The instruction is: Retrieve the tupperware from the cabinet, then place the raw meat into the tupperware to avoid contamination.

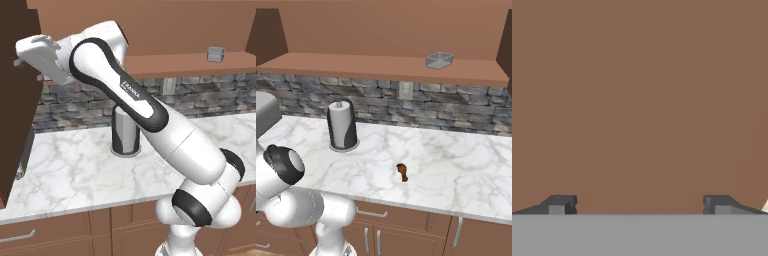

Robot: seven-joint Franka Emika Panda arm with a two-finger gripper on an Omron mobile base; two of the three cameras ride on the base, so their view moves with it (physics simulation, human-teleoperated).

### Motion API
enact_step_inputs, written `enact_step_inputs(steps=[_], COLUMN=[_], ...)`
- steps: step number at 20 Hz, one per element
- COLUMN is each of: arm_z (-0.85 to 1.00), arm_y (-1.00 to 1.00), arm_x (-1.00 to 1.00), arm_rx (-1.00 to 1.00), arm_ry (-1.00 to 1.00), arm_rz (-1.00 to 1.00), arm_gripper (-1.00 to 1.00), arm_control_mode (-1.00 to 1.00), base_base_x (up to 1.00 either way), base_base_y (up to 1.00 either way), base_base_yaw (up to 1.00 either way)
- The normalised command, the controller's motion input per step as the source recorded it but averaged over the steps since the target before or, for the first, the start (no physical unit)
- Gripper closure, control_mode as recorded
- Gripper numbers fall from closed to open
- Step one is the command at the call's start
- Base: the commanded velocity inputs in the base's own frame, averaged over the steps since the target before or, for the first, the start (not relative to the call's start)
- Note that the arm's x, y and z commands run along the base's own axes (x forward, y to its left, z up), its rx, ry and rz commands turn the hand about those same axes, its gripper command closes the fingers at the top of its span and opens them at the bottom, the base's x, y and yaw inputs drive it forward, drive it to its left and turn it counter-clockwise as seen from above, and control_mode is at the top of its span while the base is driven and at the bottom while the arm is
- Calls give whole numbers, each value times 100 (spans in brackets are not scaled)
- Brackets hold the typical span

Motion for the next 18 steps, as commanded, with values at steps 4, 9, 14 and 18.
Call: enact_step_inputs(steps=[4, 9, 14, 18], arm_z=[-48, -20, -3, 0], arm_y=[62, 57, 12, -26], arm_x=[1, 5, 0, -25], arm_rx=[-5, -6, 0, 2], arm_ry=[-3, 4, 1, -4], arm_rz=[0, 1, 1, 0], arm_gripper=[-100, -100, -100, -100], arm_control_mode=[-100, -100, -100, -100], base_base_x=[0, 0, 0, 0], base_base_y=[0, 0, 0, 0], base_base_yaw=[0, 0, 0, 0])
